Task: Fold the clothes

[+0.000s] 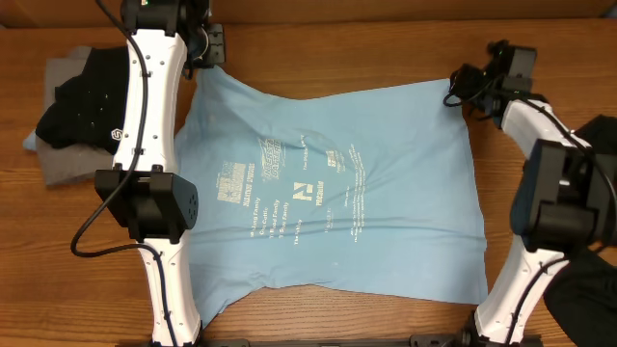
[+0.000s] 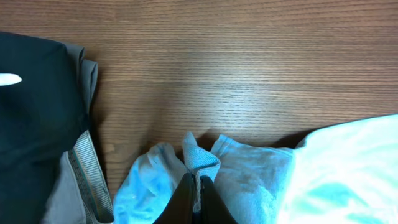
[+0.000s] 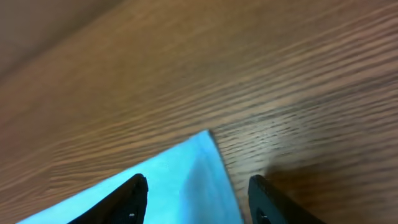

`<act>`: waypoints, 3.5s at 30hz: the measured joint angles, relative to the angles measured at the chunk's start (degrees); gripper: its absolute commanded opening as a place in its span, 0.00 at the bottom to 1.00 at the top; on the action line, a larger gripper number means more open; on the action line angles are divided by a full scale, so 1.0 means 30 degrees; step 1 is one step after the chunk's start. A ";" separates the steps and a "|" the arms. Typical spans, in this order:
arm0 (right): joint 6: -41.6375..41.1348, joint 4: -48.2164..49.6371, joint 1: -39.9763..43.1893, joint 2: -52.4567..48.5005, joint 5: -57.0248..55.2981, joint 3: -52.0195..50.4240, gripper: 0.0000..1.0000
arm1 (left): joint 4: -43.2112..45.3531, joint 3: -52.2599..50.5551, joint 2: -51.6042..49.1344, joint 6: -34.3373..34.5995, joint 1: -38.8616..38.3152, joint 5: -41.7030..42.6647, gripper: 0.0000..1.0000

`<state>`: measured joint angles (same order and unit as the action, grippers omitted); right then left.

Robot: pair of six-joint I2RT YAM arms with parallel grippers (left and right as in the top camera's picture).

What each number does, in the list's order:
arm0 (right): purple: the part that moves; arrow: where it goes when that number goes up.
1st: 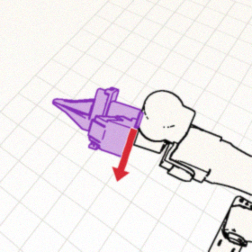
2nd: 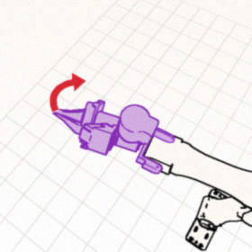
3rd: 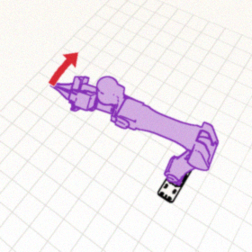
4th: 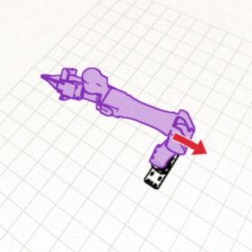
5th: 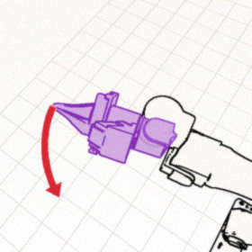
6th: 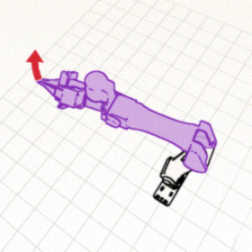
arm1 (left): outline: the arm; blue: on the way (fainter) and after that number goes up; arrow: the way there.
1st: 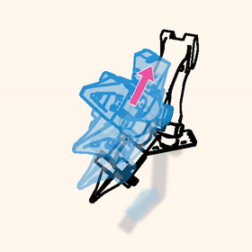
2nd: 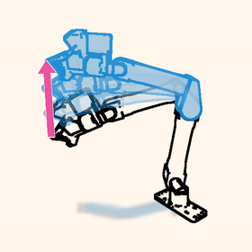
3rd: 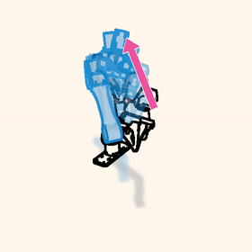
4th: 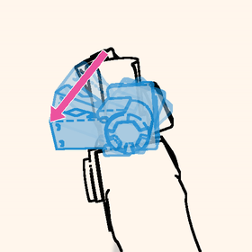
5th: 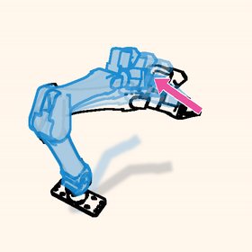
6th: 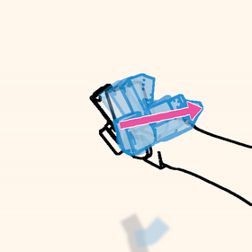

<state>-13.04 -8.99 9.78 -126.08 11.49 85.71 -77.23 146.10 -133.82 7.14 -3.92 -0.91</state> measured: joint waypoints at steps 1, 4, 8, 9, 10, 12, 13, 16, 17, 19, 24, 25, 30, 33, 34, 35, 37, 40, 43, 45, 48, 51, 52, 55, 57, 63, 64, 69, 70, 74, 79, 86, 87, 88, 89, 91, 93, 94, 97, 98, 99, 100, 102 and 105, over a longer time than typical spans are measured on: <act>0.0007 0.0226 -0.0007 -0.0211 -0.0029 0.0000 0.56 | 0.0000 0.0000 0.0000 0.0000 -0.0015 0.0015 0.04; 0.0007 0.0663 -0.0007 -0.0663 -0.0117 0.0000 0.57 | -0.0022 0.0000 0.0000 0.0000 -0.0044 0.0022 0.04; 0.0051 0.1137 -0.0029 -0.1253 -0.0131 0.0044 0.57 | -0.0022 0.0000 0.0000 0.0000 -0.0044 0.0022 0.04; 0.0073 0.1166 -0.0044 -0.1282 -0.0117 0.0051 0.57 | -0.0029 0.0000 0.0000 0.0000 -0.0044 0.0022 0.04; 0.0073 0.1217 -0.0058 -0.1297 -0.0124 0.0051 0.56 | -0.0029 0.0000 0.0000 0.0000 -0.0044 0.0022 0.04; 0.0102 0.1268 -0.0109 -0.1319 -0.0124 0.0051 0.56 | -0.0029 0.0000 0.0000 0.0000 -0.0044 0.0022 0.04; 0.0160 0.1282 -0.0153 -0.1326 -0.0131 0.0051 0.55 | -0.0029 0.0000 0.0000 0.0000 -0.0044 0.0022 0.04; 0.0299 0.1377 -0.0291 -0.1355 -0.0087 0.0051 0.52 | -0.0029 0.0000 0.0000 0.0000 -0.0044 0.0022 0.04; 0.0313 0.1450 -0.0350 -0.1377 0.0036 0.0051 0.52 | -0.0036 0.0000 0.0000 0.0000 -0.0044 0.0022 0.04; 0.0364 0.1501 -0.0430 -0.1421 0.0153 0.0051 0.52 | -0.0029 0.0000 0.0000 0.0000 -0.0044 0.0022 0.04; 0.0393 0.1486 -0.0517 -0.1428 0.0248 0.0051 0.43 | -0.0036 0.0000 0.0000 0.0000 -0.0044 0.0022 0.04; 0.0437 0.1428 -0.0517 -0.1428 0.0255 0.0051 0.41 | -0.0036 0.0000 0.0000 0.0000 -0.0044 0.0022 0.04; 0.0393 0.1202 -0.0525 -0.1435 0.0379 0.0066 0.45 | -0.0036 0.0000 0.0000 0.0000 -0.0044 0.0029 0.04; 0.0488 0.1158 -0.0561 -0.1435 0.0372 0.0087 0.31 | -0.0036 0.0000 0.0000 0.0000 -0.0044 0.0036 0.04; 0.0532 0.1107 -0.0561 -0.1435 0.0386 0.0095 0.21 | -0.0036 0.0000 0.0000 0.0000 -0.0044 0.0044 0.04; 0.0466 0.1042 -0.0561 -0.1435 0.0372 0.0102 0.13 | -0.0036 0.0000 0.0000 0.0000 -0.0044 0.0080 0.04; 0.0393 0.0838 -0.0561 -0.1472 0.0313 0.0109 0.04 | -0.0036 0.0000 0.0000 0.0000 -0.0044 0.0087 0.04; 0.0226 0.0692 -0.0532 -0.1515 0.0408 0.0109 0.04 | -0.0044 0.0000 0.0000 0.0000 -0.0066 0.0087 0.04; 0.0066 0.0444 -0.0430 -0.1428 0.0641 0.0124 0.04 | -0.0138 0.0000 0.0000 0.0000 -0.0080 0.0087 0.04; -0.0022 0.0000 -0.0255 -0.1195 0.0903 0.0117 0.04 | -0.0182 0.0000 0.0000 0.0000 -0.0080 0.0095 0.04; -0.0095 -0.0488 0.0124 -0.0532 0.1209 0.0102 0.04 | -0.0175 0.0000 0.0000 0.0000 -0.0080 0.0087 0.04; -0.0138 -0.0896 0.0627 0.0962 0.1406 0.0102 0.04 | -0.0138 0.0000 0.0000 0.0000 -0.0080 0.0087 0.04; -0.0153 -0.1042 0.0772 0.1508 0.1435 0.0102 0.04 | -0.0109 0.0000 0.0000 0.0000 -0.0080 0.0095 0.04; -0.0160 -0.1515 0.1151 0.3024 0.1596 0.0109 0.04 | -0.0102 0.0000 0.0000 0.0000 -0.0080 0.0095 0.04; -0.0146 -0.1960 0.1311 0.3606 0.1617 0.0131 0.04 | -0.0109 0.0000 0.0000 0.0000 -0.0080 0.0087 0.04; -0.0146 -0.3716 0.1596 0.3723 0.1617 0.0138 0.04 | -0.0597 0.0000 0.0000 0.0000 -0.0080 0.0087 0.04; -0.0138 -0.3883 0.1625 0.3723 0.1632 0.0138 0.04 | -0.0707 0.0000 0.0022 0.0007 -0.0080 0.0095 0.04; -0.0131 -0.5093 0.1712 0.3723 0.1625 0.0138 0.05 | -0.1763 0.0000 0.0262 0.0000 -0.0080 0.0080 0.04; -0.0131 -0.5370 0.1712 0.3723 0.1610 0.0138 0.05 | -0.2076 0.0000 0.0328 0.0007 -0.0080 0.0080 0.04; 0.0240 -0.6419 0.1727 0.3723 0.1785 0.0138 0.05 | -0.3024 0.0000 0.0466 0.0095 -0.0073 -0.0007 0.04; 0.1100 -0.7555 0.1727 0.3723 0.2324 0.0138 0.06 | -0.4422 0.0000 0.0466 0.0372 0.0073 -0.0058 0.04; 0.1654 -1.0630 0.1756 0.3934 0.2477 0.0138 0.06 | -0.6229 0.0000 0.0466 0.0583 0.0627 -0.0073 0.04; 0.1719 -1.1271 0.1807 0.3978 0.2521 0.0138 0.05 | -0.6426 0.0000 0.0466 0.0583 0.0736 -0.0087 0.04; 0.1727 -1.1424 0.1829 0.3978 0.2528 0.0138 0.05 | -0.6433 0.0000 0.0466 0.0583 0.0736 -0.0087 0.04; 0.1756 -1.1941 0.1909 0.3978 0.2535 0.0138 0.04 | -0.6441 0.0000 0.0466 0.0576 0.0772 -0.0102 0.04; 0.1778 -1.2837 0.2084 0.3993 0.2528 0.0138 0.04 | -0.6455 0.0000 0.0466 0.0576 0.0772 -0.0131 0.04; 0.1858 -1.3617 0.2273 0.4007 0.2535 0.0138 0.04 | -0.6470 0.0000 0.0466 0.0576 0.0772 -0.0131 0.04; 0.1894 -1.3981 0.2390 0.4036 0.2543 0.0138 0.04 | -0.6477 0.0000 0.0466 0.0576 0.0772 -0.0131 0.04; 0.2106 -1.4848 0.2725 0.4102 0.2535 0.0138 0.04 | -0.6470 -0.0175 0.0481 0.0568 0.0772 -0.0138 0.04; 0.2157 -1.5110 0.2834 0.4124 0.2535 0.0138 0.04 | -0.6470 -0.0364 0.0503 0.0568 0.0772 -0.0138 0.04; 0.2215 -1.5322 0.2900 0.4153 0.2535 0.0138 0.05 | -0.6477 -0.0656 0.0539 0.0561 0.0772 -0.0146 0.04; 0.2237 -1.5518 0.2987 0.4160 0.2535 0.0138 0.05 | -0.6470 -0.0984 0.0568 0.0561 0.0772 -0.0146 0.04; 0.2288 -1.5832 0.3053 0.4167 0.2535 0.0138 0.07 | -0.6470 -0.1880 0.0648 0.0554 0.0772 -0.0197 0.04; 0.2361 -1.6058 0.3082 0.4175 0.2528 0.0138 0.09 | -0.6419 -0.3432 0.0663 0.0554 0.0772 -0.0211 0.04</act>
<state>-5.96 -57.17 19.03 -113.56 19.07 86.13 -96.49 135.81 -131.83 8.80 -1.61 -1.54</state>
